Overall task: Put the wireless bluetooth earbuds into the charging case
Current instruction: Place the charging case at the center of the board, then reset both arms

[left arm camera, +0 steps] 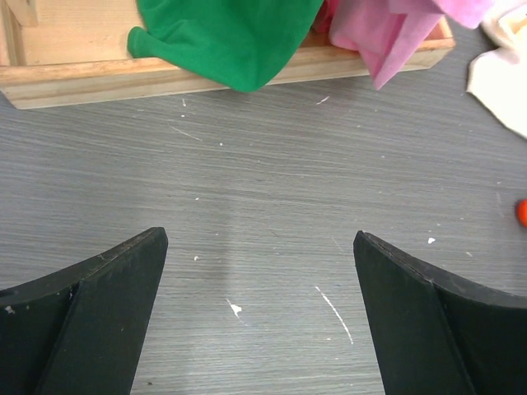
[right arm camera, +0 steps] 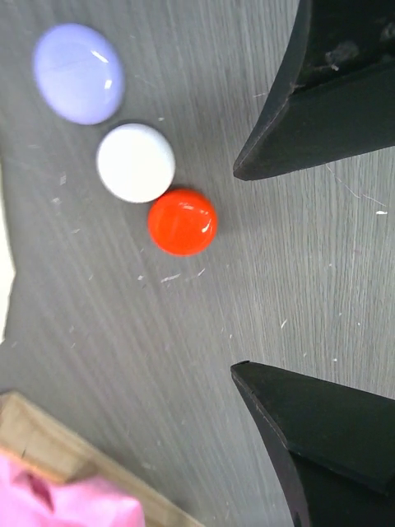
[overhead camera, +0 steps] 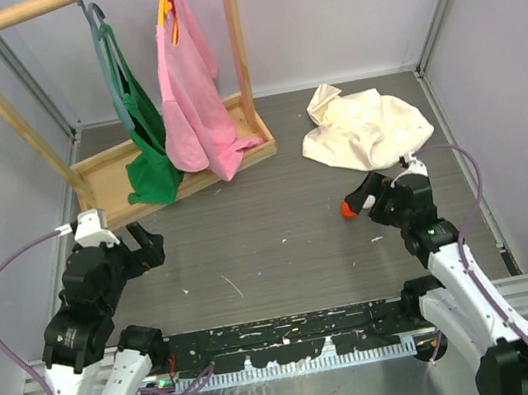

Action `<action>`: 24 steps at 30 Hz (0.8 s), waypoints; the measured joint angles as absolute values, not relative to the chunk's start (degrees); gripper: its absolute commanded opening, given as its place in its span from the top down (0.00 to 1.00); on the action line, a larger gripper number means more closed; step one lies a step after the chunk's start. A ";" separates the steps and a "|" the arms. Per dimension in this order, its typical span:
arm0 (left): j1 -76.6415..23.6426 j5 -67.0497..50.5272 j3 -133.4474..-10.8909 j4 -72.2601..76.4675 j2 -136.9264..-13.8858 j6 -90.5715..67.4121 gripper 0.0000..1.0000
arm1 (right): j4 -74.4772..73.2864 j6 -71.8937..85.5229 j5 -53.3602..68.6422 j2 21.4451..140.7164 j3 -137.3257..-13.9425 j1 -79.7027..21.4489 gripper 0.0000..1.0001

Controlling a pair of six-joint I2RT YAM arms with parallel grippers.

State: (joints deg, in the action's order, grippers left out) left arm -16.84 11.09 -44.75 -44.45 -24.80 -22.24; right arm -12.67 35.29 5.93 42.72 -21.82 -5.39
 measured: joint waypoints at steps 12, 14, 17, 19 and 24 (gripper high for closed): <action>-16.84 8.99 -47.13 -46.63 -12.64 -23.20 0.02 | -27.99 23.75 1.04 22.81 -36.14 -5.39 0.00; -16.84 9.08 -47.72 -47.53 -11.14 -23.18 0.02 | -29.32 21.74 -0.08 19.75 -37.56 -5.39 0.00; -16.86 9.19 -48.10 -48.75 -9.80 -23.16 0.02 | -30.87 19.86 -0.82 15.53 -38.59 -5.39 0.00; -16.86 9.21 -48.34 -49.65 -9.39 -23.14 0.02 | -31.81 19.00 -0.91 13.58 -39.09 -5.39 0.00; -16.95 9.26 -48.73 -51.29 -8.45 -23.14 0.02 | -32.27 17.63 -1.04 12.25 -39.64 -5.39 0.00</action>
State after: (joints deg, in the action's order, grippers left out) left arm -16.95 9.26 -48.73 -51.29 -8.45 -23.14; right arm -32.27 17.63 -1.04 12.25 -39.64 -5.39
